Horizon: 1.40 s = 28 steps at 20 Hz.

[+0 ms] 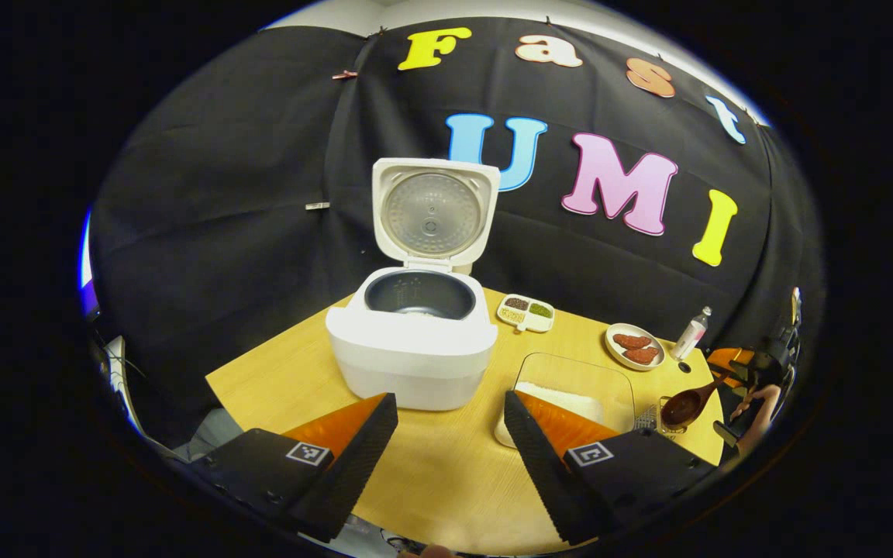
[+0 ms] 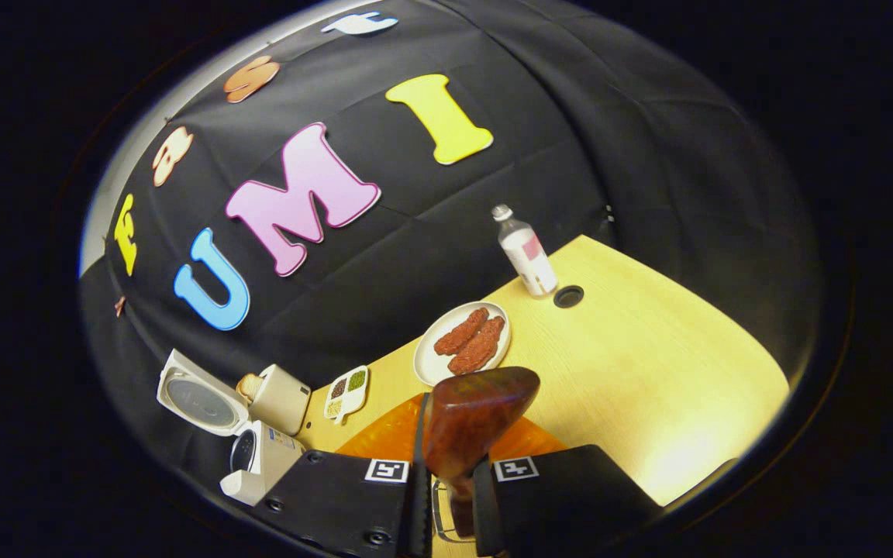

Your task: Close the left gripper, press the button to open the rice cooker; take a wooden spoon from the chopstick holder with the right hand, scoop a spoonful of rice and pour it into the rice cooker, then put the wooden spoon back into the chopstick holder.

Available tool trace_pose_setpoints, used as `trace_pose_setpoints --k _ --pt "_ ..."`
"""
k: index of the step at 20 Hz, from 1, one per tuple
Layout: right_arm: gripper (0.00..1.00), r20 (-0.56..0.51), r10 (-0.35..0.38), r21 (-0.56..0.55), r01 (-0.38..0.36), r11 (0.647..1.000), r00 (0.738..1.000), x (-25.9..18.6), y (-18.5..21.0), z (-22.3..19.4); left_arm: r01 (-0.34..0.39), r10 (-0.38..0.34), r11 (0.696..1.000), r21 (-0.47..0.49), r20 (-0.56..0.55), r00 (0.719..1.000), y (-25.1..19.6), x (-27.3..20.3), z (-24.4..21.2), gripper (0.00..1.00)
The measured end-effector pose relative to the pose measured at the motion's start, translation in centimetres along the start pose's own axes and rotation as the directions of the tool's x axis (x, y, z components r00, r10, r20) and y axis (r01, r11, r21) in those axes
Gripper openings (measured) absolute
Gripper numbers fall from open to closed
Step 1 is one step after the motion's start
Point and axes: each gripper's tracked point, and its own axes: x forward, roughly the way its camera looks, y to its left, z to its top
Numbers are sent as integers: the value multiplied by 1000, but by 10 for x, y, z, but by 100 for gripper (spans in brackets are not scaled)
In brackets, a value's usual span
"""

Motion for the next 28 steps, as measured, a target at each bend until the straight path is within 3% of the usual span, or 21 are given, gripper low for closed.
trace_pose_setpoints --k 2,3,6,11,14,15,19,23,28 --pt "21 -11 -6 11 6 1000 1000 4 -4 -13 -27 27 1000 -6 -10 1000 6 -7 -4 95" --pt "25 -10 -12 -4 11 1000 1000 7 -6 -20 -39 39 999 -8 -12 999 10 -9 -5 96" --pt "25 -5 -22 -27 22 999 1000 11 -9 -33 -62 62 998 -8 5 998 15 -16 -2 96" --pt "30 22 -61 15 60 998 998 -3 -19 -43 -40 39 999 29 33 999 6 -26 4 96" --pt "86 17 -42 2 42 999 999 -14 -15 -43 9 -11 1000 19 77 997 -7 -33 14 96" --pt "97 11 -37 -16 38 999 999 -21 -13 -46 28 -31 999 25 98 995 -11 -34 18 96" --pt "98 39 -69 -119 74 990 997 -50 -19 -43 51 -64 996 77 164 984 -10 -34 44 96" --pt "98 37 -129 -192 134 972 991 -87 -33 -45 118 -123 992 34 196 973 -6 -35 69 95" --pt "99 65 -214 -243 223 944 975 -144 -42 -44 121 -122 992 21 244 962 30 -21 125 96"
